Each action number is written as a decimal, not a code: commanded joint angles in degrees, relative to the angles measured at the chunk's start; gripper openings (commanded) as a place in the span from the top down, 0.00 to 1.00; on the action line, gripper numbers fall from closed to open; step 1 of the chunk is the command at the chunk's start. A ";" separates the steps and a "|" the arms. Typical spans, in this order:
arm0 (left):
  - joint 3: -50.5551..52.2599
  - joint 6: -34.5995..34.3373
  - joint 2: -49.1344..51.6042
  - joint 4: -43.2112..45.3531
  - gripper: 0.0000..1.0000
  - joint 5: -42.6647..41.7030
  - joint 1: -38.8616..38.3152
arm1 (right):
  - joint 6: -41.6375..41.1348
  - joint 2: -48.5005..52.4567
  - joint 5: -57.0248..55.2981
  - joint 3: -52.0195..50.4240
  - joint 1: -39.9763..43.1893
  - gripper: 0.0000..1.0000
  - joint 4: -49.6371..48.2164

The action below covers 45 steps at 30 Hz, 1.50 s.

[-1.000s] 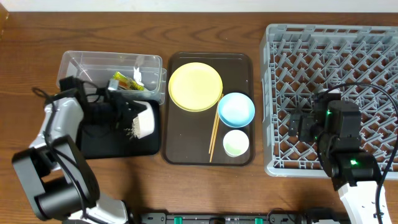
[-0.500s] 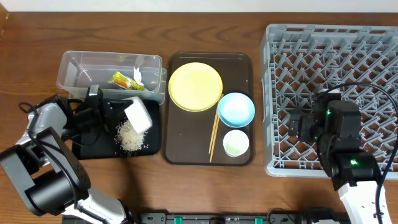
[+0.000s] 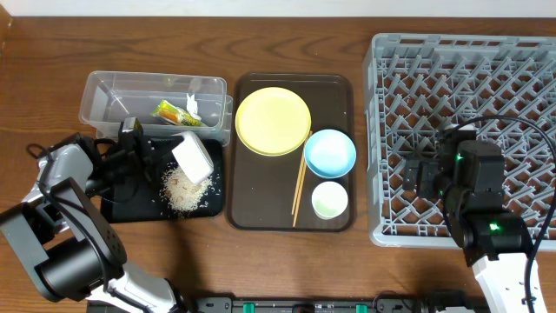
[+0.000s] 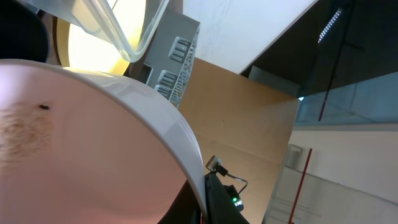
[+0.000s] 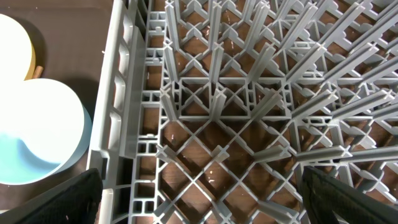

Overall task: Sort waste into correct bins and load items into the dishwasher rack
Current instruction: 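Tip the rice bowl over the black tray to dump the rice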

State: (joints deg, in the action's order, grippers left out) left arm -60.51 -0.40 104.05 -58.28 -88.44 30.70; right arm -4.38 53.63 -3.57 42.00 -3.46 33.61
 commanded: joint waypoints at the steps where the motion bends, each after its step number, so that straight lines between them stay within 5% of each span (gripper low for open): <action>1: 0.35 -1.44 0.22 -0.22 0.94 -1.68 0.31 | -0.74 0.02 -0.04 1.18 -0.31 0.01 0.09; 12: 0.35 -8.83 0.22 -0.09 0.94 -1.68 0.31 | -0.74 0.02 -0.04 1.18 -0.31 0.01 0.09; 21: 0.35 12.33 0.22 6.95 0.94 -0.72 0.31 | -0.74 0.02 -0.04 1.16 -0.31 0.01 0.09; 24: 0.35 13.86 0.22 7.23 0.94 -0.68 0.31 | -0.72 0.02 -0.04 1.18 -0.31 0.01 0.09; 27: 0.35 9.01 0.22 7.17 0.94 0.04 0.31 | -0.72 0.02 -0.04 1.16 -0.31 0.01 0.09; 32: 0.35 -9.18 0.22 4.87 0.94 4.46 0.31 | -0.74 0.02 -0.04 1.18 -0.31 0.01 0.11; 35: 0.31 -7.06 0.22 5.64 0.94 -1.66 0.31 | -0.74 0.02 -0.04 1.16 -0.31 0.01 0.13; 45: 0.28 -4.13 -0.79 7.54 0.94 3.04 -0.83 | -0.72 0.02 -0.04 1.18 -0.31 0.01 0.09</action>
State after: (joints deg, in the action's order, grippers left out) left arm -60.42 -5.93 104.05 -50.52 -86.19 30.57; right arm -4.38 53.63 -3.60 42.00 -3.46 33.63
